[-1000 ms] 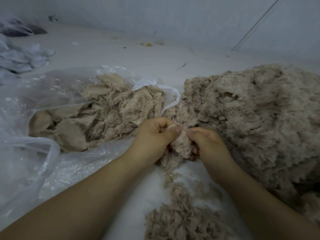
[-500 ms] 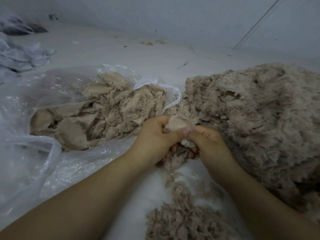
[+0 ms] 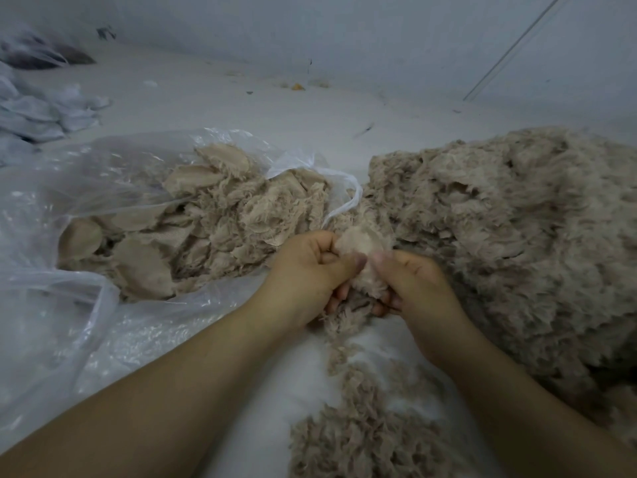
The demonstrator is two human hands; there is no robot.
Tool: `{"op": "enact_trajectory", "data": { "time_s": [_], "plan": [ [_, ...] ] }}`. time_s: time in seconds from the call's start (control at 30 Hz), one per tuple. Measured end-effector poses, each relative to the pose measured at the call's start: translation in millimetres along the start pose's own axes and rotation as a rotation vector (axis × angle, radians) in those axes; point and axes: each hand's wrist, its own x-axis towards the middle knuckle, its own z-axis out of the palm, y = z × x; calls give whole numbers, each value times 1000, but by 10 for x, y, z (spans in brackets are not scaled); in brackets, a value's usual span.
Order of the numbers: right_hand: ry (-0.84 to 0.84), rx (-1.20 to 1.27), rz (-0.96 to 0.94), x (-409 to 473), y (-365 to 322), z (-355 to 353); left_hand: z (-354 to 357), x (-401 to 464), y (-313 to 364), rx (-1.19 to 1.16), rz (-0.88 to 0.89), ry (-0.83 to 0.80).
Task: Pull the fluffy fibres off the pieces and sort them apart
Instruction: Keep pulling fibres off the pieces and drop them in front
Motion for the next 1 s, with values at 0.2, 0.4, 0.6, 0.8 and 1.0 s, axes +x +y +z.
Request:
{"op": "enact_trajectory", "data": {
  "time_s": [0.2, 0.4, 0.6, 0.8, 1.0],
  "plan": [
    [31, 25, 59, 47, -7, -4, -31, 1, 25, -66, -16, 50],
    [43, 23, 35, 40, 11, -11, -32, -3, 37, -98, -48, 67],
    [-81, -64, -25, 35, 69, -21, -6, -15, 45, -60, -3, 61],
    [-131, -115, -101, 5, 60, -22, 7, -23, 48, -25, 94, 34],
    [21, -28, -69, 35, 70, -19, 11, -5, 39, -103, 4, 195]
  ]
}}
